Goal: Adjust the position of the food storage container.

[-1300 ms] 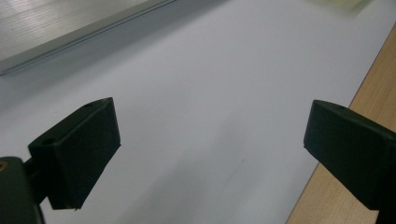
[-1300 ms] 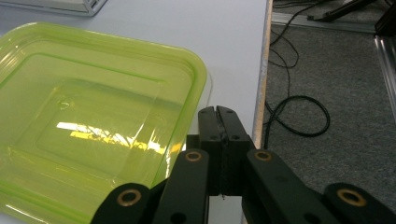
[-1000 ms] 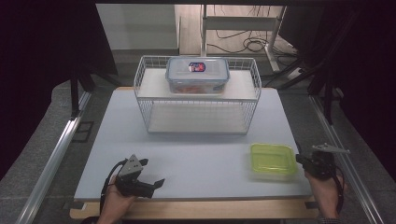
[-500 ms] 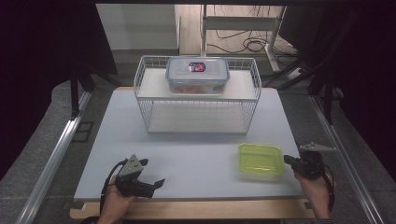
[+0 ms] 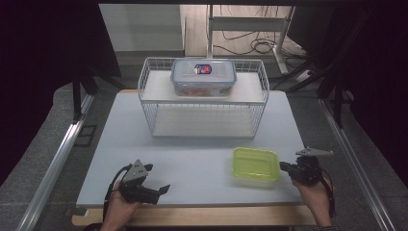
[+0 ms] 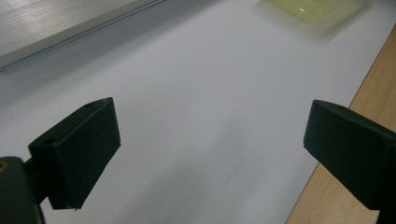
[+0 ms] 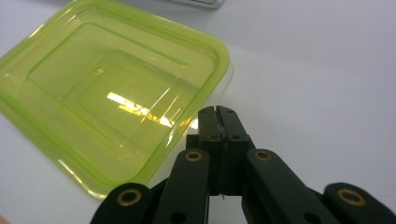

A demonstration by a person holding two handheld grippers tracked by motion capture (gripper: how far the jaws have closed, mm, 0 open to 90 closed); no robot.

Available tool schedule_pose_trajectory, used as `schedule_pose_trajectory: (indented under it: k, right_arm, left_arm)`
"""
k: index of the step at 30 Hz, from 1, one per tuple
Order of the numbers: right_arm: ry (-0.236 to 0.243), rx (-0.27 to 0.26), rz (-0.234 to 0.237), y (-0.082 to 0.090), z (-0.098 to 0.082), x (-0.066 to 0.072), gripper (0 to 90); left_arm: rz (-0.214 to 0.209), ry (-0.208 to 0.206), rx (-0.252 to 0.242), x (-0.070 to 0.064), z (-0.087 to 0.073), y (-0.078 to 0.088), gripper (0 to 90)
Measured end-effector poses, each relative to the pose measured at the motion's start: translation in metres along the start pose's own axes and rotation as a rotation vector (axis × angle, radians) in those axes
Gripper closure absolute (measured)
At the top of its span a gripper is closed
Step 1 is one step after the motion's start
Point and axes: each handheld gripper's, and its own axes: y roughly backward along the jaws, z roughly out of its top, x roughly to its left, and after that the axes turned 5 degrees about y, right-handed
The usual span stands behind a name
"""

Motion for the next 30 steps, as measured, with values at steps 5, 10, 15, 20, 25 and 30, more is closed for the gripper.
schedule_pose_trajectory:
  k: [5, 10, 15, 20, 25, 30]
  right_arm:
    - [0.023, 0.004, 0.023, -0.005, 0.005, 0.01, 89.1]
    - [0.039, 0.007, 0.047, -0.011, 0.009, 0.02, 89.2]
    - [0.051, 0.009, 0.062, -0.016, 0.013, 0.028, 89.1]
    - [0.065, 0.007, 0.083, -0.022, 0.017, 0.037, 89.2]
    - [0.08, 0.004, 0.1, -0.028, 0.022, 0.047, 89.2]
    - [0.1, -0.001, 0.114, -0.035, 0.026, 0.057, 89.2]
  left_arm:
    - [0.0, -0.001, 0.003, 0.0, 0.0, 0.0, 3.8]
    - [-0.002, -0.001, 0.005, 0.0, 0.0, -0.001, 3.8]
    - [-0.002, -0.001, 0.005, 0.0, 0.0, -0.002, 3.9]
    - [-0.003, 0.0, 0.006, 0.0, 0.0, -0.002, 4.1]
    - [-0.004, -0.002, 0.009, -0.001, 0.0, -0.002, 4.1]
    - [-0.003, -0.004, 0.011, -0.001, 0.0, -0.003, 4.1]
